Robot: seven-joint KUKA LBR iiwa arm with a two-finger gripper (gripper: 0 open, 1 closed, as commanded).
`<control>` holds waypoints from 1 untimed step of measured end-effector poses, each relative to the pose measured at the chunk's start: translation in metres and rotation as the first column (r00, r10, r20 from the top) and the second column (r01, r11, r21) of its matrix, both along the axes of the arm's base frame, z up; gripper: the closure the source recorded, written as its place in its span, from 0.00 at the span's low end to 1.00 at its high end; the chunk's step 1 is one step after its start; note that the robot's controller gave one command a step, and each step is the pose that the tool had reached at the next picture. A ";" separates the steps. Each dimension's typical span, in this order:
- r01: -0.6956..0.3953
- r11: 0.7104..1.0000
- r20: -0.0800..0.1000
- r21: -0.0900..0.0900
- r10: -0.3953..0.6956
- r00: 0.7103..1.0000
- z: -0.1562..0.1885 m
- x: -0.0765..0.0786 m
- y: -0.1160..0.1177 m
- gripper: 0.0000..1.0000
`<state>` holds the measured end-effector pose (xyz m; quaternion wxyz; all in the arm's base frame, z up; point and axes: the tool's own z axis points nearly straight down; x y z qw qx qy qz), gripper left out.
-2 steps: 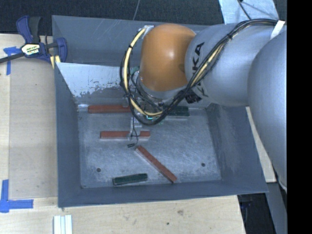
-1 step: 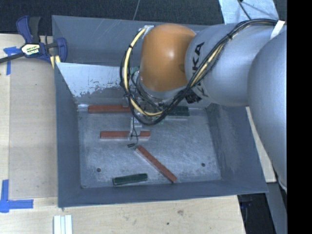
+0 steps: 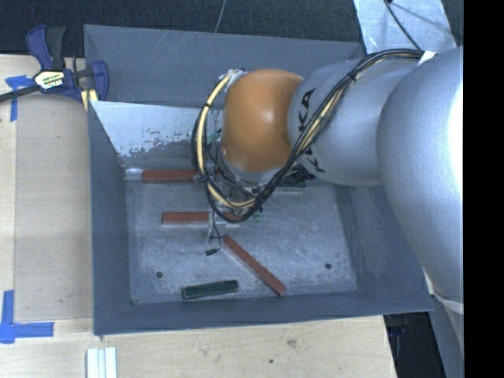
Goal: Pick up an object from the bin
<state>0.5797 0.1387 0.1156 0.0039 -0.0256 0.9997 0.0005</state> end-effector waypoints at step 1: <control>0.264 0.964 0.000 0.003 -0.264 0.964 -0.044 0.024 -0.018 1.00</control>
Offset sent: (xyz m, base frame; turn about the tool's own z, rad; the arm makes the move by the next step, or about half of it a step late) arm 0.0000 0.0000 0.0000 0.0000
